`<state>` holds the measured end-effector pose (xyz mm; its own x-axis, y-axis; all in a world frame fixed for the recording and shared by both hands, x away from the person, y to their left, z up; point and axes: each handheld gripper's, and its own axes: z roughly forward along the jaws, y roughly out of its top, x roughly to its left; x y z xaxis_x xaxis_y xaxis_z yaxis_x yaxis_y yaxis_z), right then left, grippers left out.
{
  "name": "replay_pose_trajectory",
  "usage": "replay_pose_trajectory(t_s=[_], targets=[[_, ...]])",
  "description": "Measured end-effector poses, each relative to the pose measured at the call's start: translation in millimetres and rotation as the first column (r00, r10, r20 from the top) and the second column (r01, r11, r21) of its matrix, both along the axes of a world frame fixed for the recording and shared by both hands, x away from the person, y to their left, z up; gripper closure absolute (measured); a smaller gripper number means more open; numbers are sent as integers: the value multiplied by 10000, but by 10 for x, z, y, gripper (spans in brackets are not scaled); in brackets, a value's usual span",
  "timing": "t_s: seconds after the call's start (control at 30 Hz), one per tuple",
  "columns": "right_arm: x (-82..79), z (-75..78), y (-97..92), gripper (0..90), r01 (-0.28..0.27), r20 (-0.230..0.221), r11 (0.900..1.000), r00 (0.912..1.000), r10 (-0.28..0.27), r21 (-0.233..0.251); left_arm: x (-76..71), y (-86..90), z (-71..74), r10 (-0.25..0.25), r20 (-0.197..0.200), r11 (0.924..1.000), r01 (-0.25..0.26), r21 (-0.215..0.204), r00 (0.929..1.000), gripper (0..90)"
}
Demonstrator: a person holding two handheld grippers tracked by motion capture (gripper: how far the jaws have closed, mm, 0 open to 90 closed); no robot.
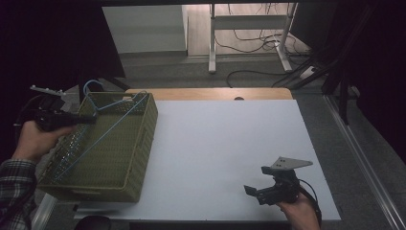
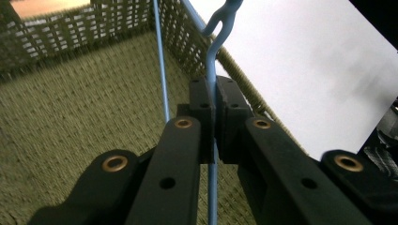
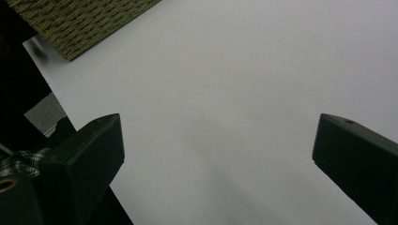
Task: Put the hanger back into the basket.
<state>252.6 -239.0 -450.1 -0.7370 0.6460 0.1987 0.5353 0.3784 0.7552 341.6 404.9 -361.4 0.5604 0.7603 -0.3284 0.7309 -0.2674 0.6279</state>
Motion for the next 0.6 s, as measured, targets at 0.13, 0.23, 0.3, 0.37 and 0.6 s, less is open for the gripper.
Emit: replay_pose_trajectory(t_s=[0.13,0.23,0.3,0.37,0.6], targets=[[2,-8,4,21,-34,-58,10000,10000,34,-45,19,22,-115,-61,-113,10000,61,-46,9999,875],[3,-13,6,21,-50,-43,10000,10000,50,-47,35,37,-215,-89,-192,9999,87,-139,9998,875],[4,-16,4,21,-60,-67,10000,10000,60,-58,49,40,-306,-98,-264,9998,93,-156,9996,875],[5,-22,4,21,-56,-93,10000,9999,55,-63,60,45,-386,-56,-356,9997,47,-228,9994,874],[10,-43,10,22,-88,-171,9999,9998,86,-129,90,36,-701,-21,-598,9995,3,-305,9982,874]])
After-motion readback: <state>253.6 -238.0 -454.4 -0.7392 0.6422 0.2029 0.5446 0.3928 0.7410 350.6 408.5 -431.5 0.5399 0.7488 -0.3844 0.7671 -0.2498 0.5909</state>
